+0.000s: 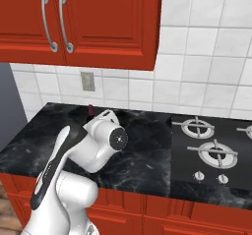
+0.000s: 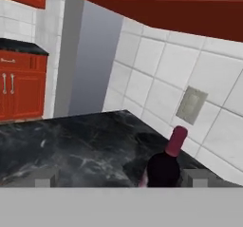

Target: Place the drinks on the dining counter in a tight cluster.

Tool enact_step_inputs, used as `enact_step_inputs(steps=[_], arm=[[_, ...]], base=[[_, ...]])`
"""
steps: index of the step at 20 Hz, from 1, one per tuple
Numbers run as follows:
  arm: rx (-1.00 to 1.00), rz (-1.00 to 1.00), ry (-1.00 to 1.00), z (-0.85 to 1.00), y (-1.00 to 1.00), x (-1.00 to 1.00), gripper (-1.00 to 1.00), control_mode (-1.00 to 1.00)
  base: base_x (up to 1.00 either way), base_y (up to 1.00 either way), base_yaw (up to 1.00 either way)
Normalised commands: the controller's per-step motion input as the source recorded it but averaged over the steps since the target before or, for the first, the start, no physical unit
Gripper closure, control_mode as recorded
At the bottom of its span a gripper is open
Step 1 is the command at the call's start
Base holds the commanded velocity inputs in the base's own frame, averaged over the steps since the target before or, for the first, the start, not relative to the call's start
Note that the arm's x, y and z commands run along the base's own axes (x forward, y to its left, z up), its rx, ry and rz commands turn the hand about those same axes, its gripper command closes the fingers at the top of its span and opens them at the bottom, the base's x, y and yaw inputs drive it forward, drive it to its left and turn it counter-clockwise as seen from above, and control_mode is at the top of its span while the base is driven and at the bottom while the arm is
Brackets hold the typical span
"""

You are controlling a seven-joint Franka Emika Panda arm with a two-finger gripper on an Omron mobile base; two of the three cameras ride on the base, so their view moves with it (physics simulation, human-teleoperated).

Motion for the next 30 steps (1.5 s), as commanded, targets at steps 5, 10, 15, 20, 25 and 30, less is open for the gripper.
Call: enact_step_inputs(steps=[5, 10, 15, 20, 25, 30], arm=[[0.10, 0.00, 0.00, -0.06, 0.00, 0.33, -1.00, -1.00], [0.16, 0.00, 0.10, -0.02, 0.00, 0.39, -1.00, -1.00], [0.10, 0.00, 0.14, -0.07, 0.00, 0.38, -1.00, -1.00], [0.04, 0.00, 0.04, -0.05, 0.00, 0.39, -1.00, -1.00], [0.03, 0.02, 0.00, -0.08, 0.00, 0.33, -1.00, -1.00], [0.00, 0.07, 0.00, -0.12, 0.03, 0.26, -1.00, -1.00]], base=[[0.00, 0.00, 0.00], [0.00, 0.00, 0.00], [0.00, 0.00, 0.00], [0.00, 0.00, 0.00], [0.00, 0.00, 0.00], [0.00, 0.00, 0.00]])
